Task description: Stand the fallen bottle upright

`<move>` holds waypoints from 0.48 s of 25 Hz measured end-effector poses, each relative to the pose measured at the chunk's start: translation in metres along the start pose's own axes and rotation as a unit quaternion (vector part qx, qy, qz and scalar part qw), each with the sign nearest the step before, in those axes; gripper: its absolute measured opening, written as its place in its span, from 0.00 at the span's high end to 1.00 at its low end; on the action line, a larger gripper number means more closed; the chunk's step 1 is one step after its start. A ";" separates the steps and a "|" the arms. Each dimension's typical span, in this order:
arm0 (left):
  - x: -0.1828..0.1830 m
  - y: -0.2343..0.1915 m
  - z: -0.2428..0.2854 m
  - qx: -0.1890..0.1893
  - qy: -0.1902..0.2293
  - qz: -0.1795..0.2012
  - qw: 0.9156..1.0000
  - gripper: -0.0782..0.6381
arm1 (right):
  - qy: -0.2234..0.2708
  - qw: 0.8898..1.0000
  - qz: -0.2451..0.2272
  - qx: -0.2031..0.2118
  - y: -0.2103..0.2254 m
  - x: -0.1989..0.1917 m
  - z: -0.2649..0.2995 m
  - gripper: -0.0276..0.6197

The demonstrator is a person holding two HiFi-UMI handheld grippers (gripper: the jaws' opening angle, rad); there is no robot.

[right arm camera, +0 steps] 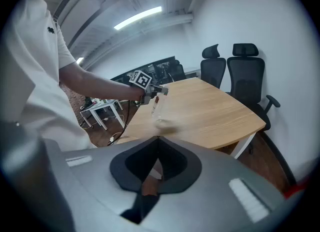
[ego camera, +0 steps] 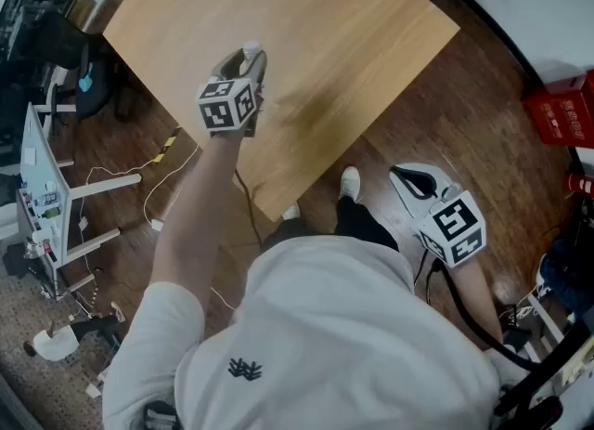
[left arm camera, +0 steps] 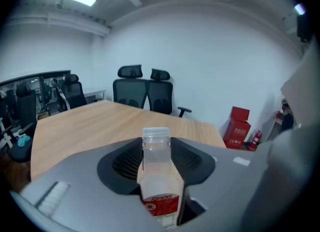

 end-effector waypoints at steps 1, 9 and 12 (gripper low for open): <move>-0.002 -0.002 -0.008 0.009 0.023 -0.005 1.000 0.65 | -0.002 1.000 -0.002 0.000 -0.002 0.001 0.000 0.95; -0.023 0.011 -0.059 0.050 0.169 -0.028 0.984 0.65 | -0.052 0.999 -0.015 0.002 -0.010 -0.010 -0.019 0.95; -0.035 0.025 -0.073 0.039 0.217 -0.061 0.974 0.65 | -0.081 0.996 -0.036 0.000 -0.008 -0.013 -0.033 0.95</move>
Point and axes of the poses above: the fingertips, and each gripper's own axes: z forward along the fingers, y to its right, x out of its top, the point moved 4 cm from there along -z, backward along the fingers, and after that the axes turned 6 degrees about x, right-handed, at the moved point
